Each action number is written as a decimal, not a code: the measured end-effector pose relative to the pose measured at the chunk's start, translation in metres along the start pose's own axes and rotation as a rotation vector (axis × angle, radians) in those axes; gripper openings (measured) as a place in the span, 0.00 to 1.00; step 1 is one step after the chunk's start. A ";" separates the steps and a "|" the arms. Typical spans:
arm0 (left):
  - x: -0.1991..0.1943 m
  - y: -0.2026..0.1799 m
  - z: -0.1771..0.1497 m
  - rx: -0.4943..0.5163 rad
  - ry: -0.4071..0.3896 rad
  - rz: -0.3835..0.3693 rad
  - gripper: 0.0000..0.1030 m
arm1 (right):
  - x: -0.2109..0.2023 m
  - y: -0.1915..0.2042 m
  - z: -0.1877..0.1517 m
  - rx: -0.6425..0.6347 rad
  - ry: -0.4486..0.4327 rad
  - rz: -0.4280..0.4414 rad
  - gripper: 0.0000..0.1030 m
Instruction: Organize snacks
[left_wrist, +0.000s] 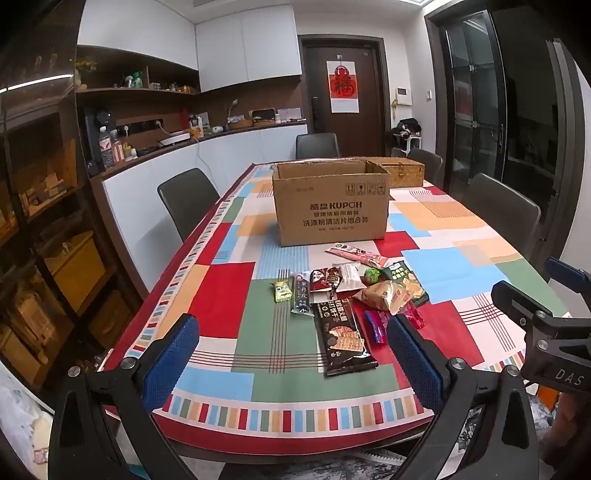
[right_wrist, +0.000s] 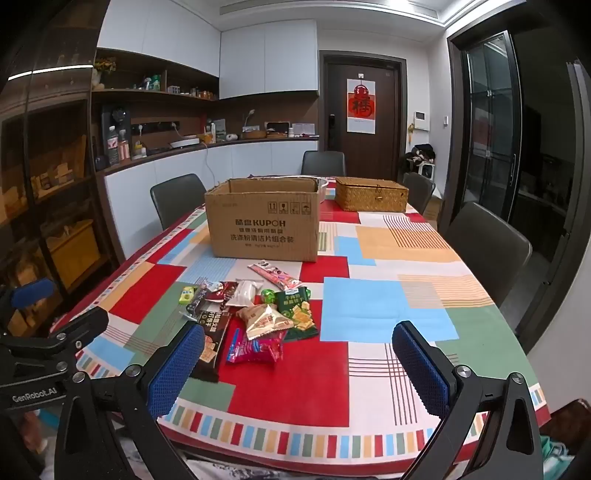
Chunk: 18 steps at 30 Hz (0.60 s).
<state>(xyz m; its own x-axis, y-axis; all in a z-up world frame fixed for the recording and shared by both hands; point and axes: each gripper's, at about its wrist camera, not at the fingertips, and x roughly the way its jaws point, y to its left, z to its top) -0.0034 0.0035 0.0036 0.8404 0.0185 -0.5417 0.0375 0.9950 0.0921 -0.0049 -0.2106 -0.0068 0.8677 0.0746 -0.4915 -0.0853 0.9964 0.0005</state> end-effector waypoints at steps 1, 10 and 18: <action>0.000 0.000 0.000 -0.001 -0.001 0.001 1.00 | 0.000 0.000 0.000 0.000 0.001 0.000 1.00; 0.000 0.000 0.000 -0.003 -0.003 0.002 1.00 | 0.001 0.000 0.000 0.000 0.003 0.000 1.00; 0.000 0.000 0.000 -0.004 -0.004 0.003 1.00 | 0.000 -0.001 0.000 0.000 0.004 0.000 1.00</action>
<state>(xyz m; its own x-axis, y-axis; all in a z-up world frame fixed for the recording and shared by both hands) -0.0038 0.0039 0.0039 0.8426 0.0206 -0.5382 0.0334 0.9953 0.0904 -0.0045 -0.2115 -0.0067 0.8658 0.0747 -0.4947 -0.0854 0.9963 0.0011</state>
